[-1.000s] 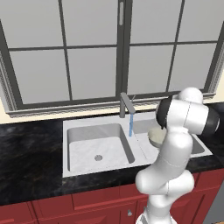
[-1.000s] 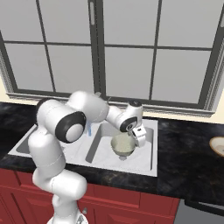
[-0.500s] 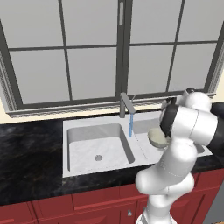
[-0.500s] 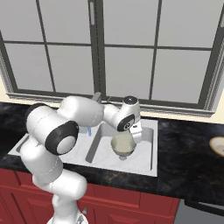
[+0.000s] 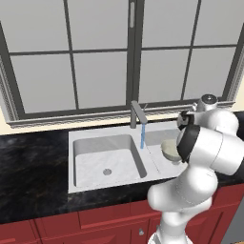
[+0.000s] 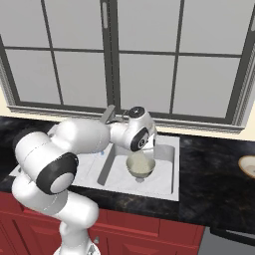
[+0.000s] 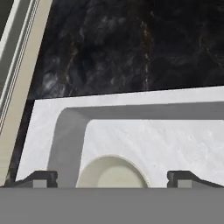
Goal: Rinse each bowl for a few seconds and place them down in the sink or on the counter.
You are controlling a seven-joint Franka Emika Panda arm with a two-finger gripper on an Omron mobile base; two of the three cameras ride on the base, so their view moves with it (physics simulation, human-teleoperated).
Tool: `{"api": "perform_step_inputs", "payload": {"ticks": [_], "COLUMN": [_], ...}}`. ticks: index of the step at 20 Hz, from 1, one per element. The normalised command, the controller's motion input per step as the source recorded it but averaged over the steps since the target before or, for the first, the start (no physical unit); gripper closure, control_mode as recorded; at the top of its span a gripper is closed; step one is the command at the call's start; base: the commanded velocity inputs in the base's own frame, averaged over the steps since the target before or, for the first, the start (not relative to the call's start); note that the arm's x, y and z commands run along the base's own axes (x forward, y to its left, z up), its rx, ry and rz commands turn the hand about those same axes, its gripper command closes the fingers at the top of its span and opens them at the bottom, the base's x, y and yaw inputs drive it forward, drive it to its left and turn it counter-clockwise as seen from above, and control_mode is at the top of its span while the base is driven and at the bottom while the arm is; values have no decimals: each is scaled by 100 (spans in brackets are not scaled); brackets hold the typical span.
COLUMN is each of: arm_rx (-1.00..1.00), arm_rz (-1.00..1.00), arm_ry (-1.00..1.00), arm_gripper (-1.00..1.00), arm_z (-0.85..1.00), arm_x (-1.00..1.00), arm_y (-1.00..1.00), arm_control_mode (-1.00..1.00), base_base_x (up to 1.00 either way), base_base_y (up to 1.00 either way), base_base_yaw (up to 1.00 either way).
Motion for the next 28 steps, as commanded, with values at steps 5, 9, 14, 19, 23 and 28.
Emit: {"api": "perform_step_inputs", "payload": {"ticks": [5, 9, 14, 19, 23, 28], "arm_rx": [-3, 0, 0, 0, 0, 0], "arm_rz": [-32, -30, -19, -14, -13, -12], "arm_ry": [-16, -11, -10, -9, -8, -7], "arm_gripper": [-100, -100, -100, -100, -100, -100], "arm_z": [24, 28, 38, 38, 40, 39], "arm_x": [-19, -19, -19, -15, -12, -11], "arm_y": [-2, -13, -21, -27, -27, -27], "arm_control_mode": [-100, -100, -100, -100, -100, -100], "base_base_x": [0, 0, 0, 0, 0, 0], "base_base_y": [0, 0, 0, 0, 0, 0], "base_base_yaw": [0, 0, 0, 0, 0, 0]}}
